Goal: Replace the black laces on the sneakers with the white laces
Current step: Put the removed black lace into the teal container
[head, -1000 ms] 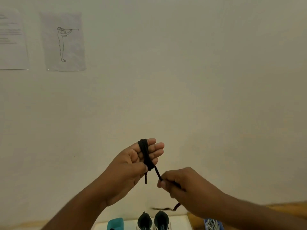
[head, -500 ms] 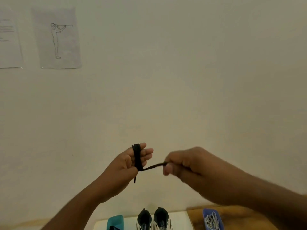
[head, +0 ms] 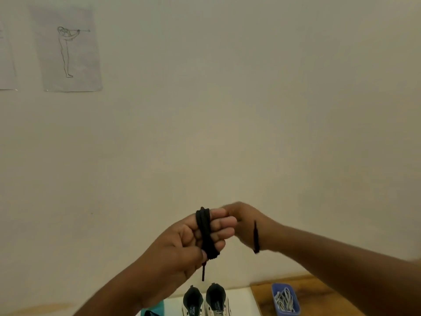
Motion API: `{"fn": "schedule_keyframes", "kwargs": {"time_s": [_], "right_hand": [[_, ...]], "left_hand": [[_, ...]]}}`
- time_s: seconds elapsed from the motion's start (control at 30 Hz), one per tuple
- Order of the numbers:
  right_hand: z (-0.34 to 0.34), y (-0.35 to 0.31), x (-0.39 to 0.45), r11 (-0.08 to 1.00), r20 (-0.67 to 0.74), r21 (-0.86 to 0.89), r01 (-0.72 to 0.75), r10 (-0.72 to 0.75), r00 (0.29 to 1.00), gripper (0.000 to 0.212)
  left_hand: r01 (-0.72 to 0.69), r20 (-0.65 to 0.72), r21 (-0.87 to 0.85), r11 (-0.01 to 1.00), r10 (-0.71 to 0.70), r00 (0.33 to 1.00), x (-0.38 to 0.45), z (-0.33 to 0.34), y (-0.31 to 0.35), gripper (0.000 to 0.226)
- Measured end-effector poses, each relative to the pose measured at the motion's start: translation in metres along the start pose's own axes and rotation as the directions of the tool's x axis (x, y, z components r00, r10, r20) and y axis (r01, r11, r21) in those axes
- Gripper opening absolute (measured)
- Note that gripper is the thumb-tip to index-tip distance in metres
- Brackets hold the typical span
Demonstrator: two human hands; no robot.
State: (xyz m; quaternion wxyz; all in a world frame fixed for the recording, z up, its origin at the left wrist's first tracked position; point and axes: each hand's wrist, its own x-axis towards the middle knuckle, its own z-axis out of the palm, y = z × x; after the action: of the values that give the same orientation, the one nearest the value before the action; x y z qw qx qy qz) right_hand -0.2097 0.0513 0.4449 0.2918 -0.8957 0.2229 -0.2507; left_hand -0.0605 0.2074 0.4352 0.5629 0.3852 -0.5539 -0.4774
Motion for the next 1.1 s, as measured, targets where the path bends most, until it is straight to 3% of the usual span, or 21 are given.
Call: {"fn": "schedule_keyframes", "kwargs": {"time_s": [0.1, 0.27, 0.5, 0.63, 0.7, 0.73, 0.8, 0.9, 1.0, 1.1], "right_hand": [[0.023, 0.000, -0.031, 0.994, 0.140, -0.105, 0.009, 0.006, 0.990, 0.022], [0.033, -0.030, -0.070, 0.967, 0.286, -0.174, 0.185, -0.131, 0.949, 0.028], [-0.020, -0.075, -0.065, 0.924, 0.056, -0.315, 0.215, -0.208, 0.977, 0.021], [-0.043, -0.072, -0.030, 0.910, -0.020, -0.360, 0.207, -0.229, 0.973, 0.020], [-0.047, -0.063, -0.013, 0.919, -0.021, -0.338, 0.204, -0.224, 0.974, 0.018], [-0.047, -0.057, -0.006, 0.929, -0.027, -0.314, 0.196, -0.215, 0.976, 0.018], [-0.042, -0.044, 0.004, 0.958, -0.061, -0.224, 0.176, -0.194, 0.979, 0.018], [-0.024, -0.019, 0.002, 0.991, -0.079, -0.058, 0.122, -0.126, 0.989, 0.019], [0.005, -0.007, -0.017, 0.998, -0.020, 0.019, 0.058, -0.058, 0.998, 0.018], [0.031, -0.015, -0.044, 1.000, 0.032, -0.003, 0.001, -0.001, 0.999, 0.023]], "left_hand": [[-0.066, -0.050, -0.052, 0.996, 0.064, 0.997, -0.003, -0.003, 0.010, 0.074], [-0.116, -0.208, 0.088, 0.989, 0.132, 0.969, 0.007, -0.018, 0.003, 0.076], [-0.014, -0.252, 0.130, 0.991, 0.047, 0.967, 0.010, -0.030, -0.020, 0.076], [0.045, -0.096, 0.139, 0.989, -0.032, 0.995, 0.020, -0.010, -0.024, 0.057], [0.031, -0.028, 0.247, 0.969, -0.025, 0.999, 0.019, 0.004, -0.024, 0.039], [0.034, 0.010, 0.208, 0.977, -0.037, 0.999, 0.019, 0.009, -0.023, 0.039], [0.038, 0.022, 0.010, 0.999, -0.038, 0.999, 0.015, 0.011, -0.016, 0.060], [0.003, 0.041, -0.084, 0.996, 0.000, 0.999, 0.003, 0.001, -0.016, 0.074], [-0.031, 0.026, -0.200, 0.979, 0.037, 0.999, 0.001, -0.004, -0.015, 0.071], [-0.105, -0.059, -0.320, 0.942, 0.091, 0.994, 0.001, -0.004, -0.013, 0.050]]}}
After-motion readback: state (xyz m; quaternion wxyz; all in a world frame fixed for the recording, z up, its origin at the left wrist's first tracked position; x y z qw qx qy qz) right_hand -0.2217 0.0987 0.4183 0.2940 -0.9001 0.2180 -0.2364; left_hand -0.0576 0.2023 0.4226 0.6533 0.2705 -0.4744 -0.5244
